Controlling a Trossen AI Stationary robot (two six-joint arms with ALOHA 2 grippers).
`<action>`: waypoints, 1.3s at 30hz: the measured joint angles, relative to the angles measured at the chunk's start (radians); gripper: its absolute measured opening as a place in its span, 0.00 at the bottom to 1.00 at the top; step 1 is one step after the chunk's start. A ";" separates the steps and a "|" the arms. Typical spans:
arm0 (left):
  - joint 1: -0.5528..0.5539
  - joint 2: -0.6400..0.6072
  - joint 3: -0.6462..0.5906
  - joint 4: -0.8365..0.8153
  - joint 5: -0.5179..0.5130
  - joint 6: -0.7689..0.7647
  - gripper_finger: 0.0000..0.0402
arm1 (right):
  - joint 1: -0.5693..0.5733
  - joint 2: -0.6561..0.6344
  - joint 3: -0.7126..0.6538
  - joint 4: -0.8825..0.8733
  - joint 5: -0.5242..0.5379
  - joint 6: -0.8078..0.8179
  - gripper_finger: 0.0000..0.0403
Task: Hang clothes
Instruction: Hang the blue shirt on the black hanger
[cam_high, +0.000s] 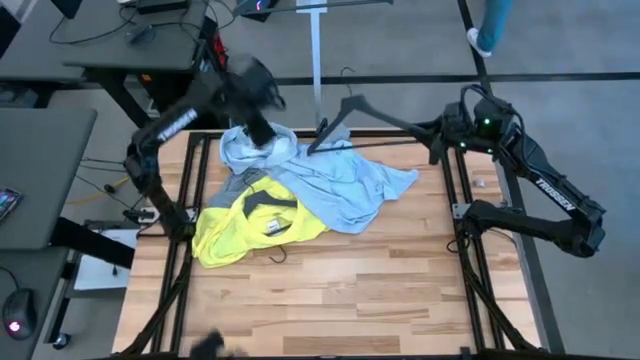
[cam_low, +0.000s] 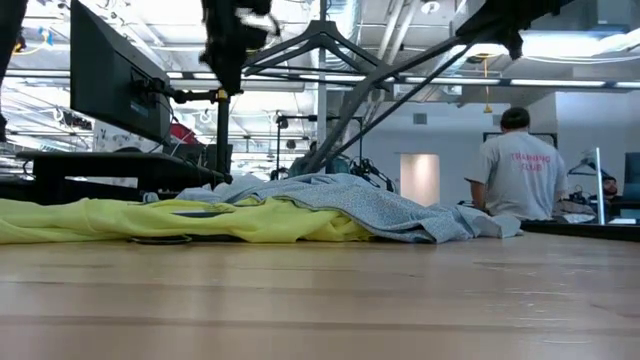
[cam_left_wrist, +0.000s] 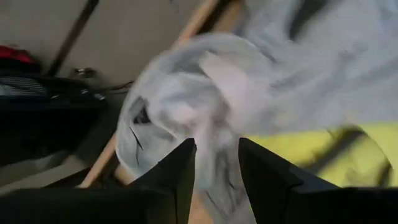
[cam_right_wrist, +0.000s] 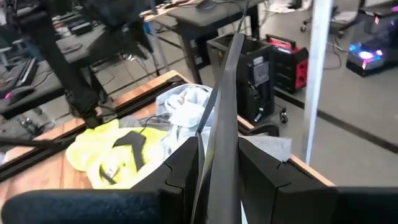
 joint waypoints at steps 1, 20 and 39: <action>0.062 0.021 0.000 0.025 0.055 0.037 0.27 | -0.001 0.006 0.000 -0.001 0.004 0.012 0.20; 0.456 0.497 -0.001 0.161 0.207 0.357 0.27 | 0.001 0.028 0.000 -0.011 0.093 0.182 0.20; 0.444 0.520 -0.073 0.222 0.213 0.419 0.27 | 0.001 0.028 0.000 -0.026 0.093 0.182 0.20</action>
